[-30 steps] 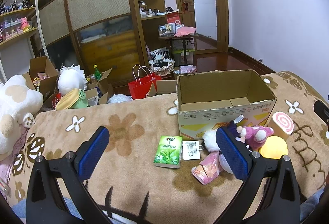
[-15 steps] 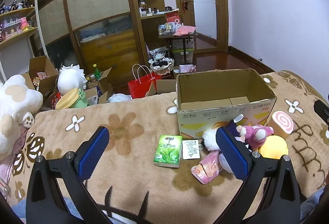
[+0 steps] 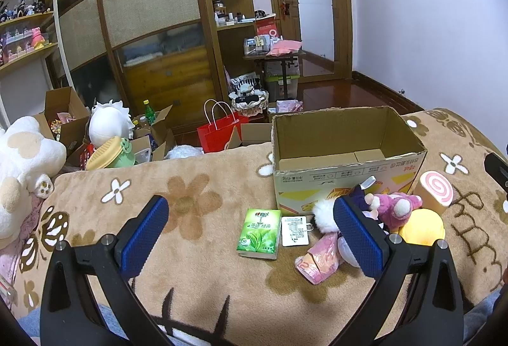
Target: Organize soft objects
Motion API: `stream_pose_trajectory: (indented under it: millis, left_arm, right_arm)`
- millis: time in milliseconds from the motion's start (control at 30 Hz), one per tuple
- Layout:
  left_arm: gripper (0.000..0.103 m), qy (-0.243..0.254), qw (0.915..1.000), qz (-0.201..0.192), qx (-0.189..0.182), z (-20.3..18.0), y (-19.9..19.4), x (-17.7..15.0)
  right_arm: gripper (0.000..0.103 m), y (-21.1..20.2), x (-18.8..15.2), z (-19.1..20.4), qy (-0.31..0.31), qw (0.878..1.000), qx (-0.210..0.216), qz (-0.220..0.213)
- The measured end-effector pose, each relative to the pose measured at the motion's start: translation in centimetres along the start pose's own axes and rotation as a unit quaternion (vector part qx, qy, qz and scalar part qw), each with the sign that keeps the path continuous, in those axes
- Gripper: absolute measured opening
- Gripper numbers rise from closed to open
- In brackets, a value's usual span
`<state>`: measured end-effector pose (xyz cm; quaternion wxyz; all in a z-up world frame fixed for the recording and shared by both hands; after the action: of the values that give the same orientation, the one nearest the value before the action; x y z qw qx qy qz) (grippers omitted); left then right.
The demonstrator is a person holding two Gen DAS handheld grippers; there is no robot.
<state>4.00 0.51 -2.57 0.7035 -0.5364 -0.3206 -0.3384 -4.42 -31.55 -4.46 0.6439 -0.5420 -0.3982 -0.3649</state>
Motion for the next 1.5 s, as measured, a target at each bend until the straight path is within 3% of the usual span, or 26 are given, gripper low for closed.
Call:
stream_pose_trajectory:
  millis: [1167,1500]
  left_arm:
    - [0.102,0.003,1.0000,0.003,0.001,-0.2,0.0,-0.1]
    - [0.102,0.039,0.9989,0.027,0.004,-0.7,1.3,-0.6]
  right_arm:
    - [0.103,0.0,0.0,0.0,0.002,1.000,-0.001,0.000]
    - [0.103,1.3,-0.8,-0.5,0.016,1.000,-0.001,0.027]
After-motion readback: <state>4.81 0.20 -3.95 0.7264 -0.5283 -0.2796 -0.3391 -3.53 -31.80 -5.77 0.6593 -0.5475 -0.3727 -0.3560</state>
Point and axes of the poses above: each gripper's, at about its wrist camera, not at the fingertips, and y roughly the way its jaws point, z to its left, x to its top, the point moved 5 cm from there along y, roughly the way its jaws point, and after that the axes turned 11 degrees about x, right-handed, at the moved point
